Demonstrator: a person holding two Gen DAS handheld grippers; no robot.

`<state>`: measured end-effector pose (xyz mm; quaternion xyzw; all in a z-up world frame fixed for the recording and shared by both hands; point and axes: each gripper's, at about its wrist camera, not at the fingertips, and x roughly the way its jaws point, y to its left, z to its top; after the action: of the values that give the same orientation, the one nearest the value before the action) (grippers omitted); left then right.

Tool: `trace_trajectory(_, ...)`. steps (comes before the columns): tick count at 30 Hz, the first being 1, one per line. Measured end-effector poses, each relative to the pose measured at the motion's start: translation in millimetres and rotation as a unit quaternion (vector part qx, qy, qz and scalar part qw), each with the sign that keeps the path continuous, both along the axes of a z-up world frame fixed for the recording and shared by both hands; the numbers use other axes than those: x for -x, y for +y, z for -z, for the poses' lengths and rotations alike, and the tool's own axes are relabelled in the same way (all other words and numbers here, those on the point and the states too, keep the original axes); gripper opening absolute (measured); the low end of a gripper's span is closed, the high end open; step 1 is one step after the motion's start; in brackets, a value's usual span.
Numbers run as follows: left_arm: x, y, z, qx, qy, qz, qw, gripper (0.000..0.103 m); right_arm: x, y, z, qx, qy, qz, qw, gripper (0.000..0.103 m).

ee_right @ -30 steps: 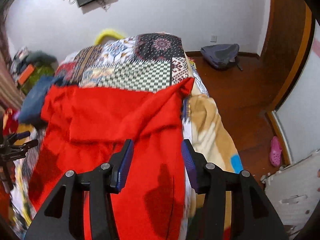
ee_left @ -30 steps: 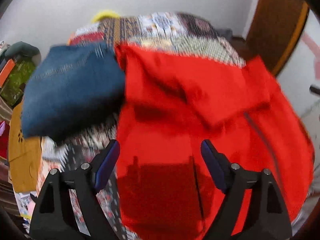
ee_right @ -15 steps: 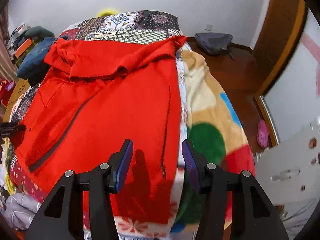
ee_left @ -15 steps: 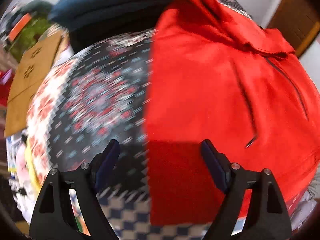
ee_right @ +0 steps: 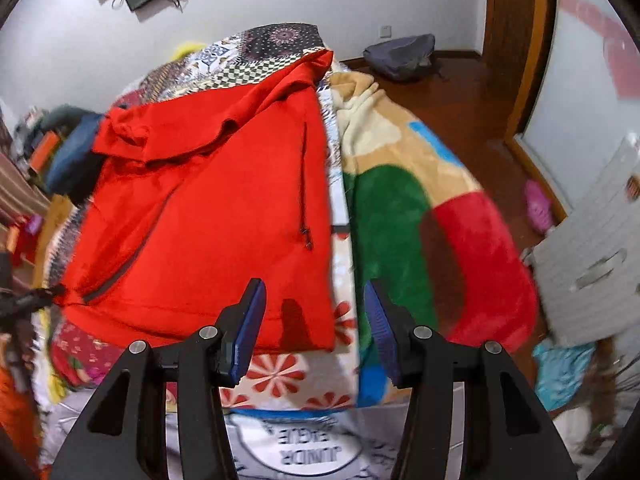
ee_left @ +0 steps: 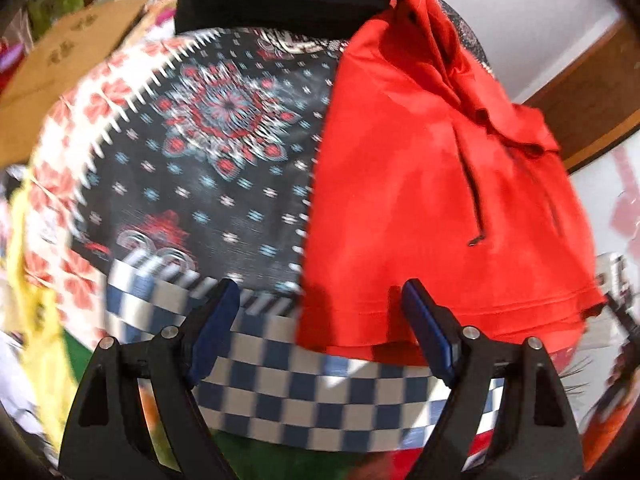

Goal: Fold large clothes

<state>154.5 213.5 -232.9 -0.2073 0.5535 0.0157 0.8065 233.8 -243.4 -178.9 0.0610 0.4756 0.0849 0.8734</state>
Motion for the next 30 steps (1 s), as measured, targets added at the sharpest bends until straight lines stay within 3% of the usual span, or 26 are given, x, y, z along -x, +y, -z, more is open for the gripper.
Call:
trace_trajectory(5,-5,-9,6,-0.010,-0.003,-0.010,0.9999,0.083,3,1,16,-0.045,0.018,0.007,0.999,0.047)
trace_trajectory(10,-4,-37,1,-0.022,-0.016,0.037,0.9989,0.083,3,-2,24,-0.066,0.026,0.025,0.997,0.047)
trace_trajectory(14,-5,-45,1,-0.035,-0.027,0.047,0.9979,0.081,4,-2,18,-0.073,0.011,0.018,0.997,0.047)
trace_trajectory(20,-11,-34,1,-0.016,-0.028,0.026,0.9991,0.063,-9,11,35,-0.043,0.024,0.002,0.999,0.047)
trace_trajectory(22,-11,-30,0,-0.011,-0.030,0.020,0.9993,0.048,-10,11,40,-0.053,0.027,0.006,0.998,0.047)
trace_trajectory(23,-11,-29,0,-0.009,-0.030,0.019,0.9993,0.044,-10,11,40,-0.055,0.027,0.007,0.998,0.044)
trace_trajectory(25,-10,-28,-2,0.001,-0.034,0.020,0.9992,0.029,-9,13,37,-0.061,0.024,0.001,0.998,0.028)
trace_trajectory(26,-10,-28,-3,0.006,-0.036,0.022,0.9991,0.027,-8,13,35,-0.067,0.022,-0.003,0.998,0.019)
trace_trajectory(28,-12,-31,-7,0.007,-0.040,0.028,0.9988,0.017,-7,15,31,-0.076,0.017,-0.007,0.997,0.017)
trace_trajectory(30,-16,-37,-15,0.012,-0.047,0.044,0.9978,0.015,-7,21,27,-0.064,0.007,-0.014,0.998,0.016)
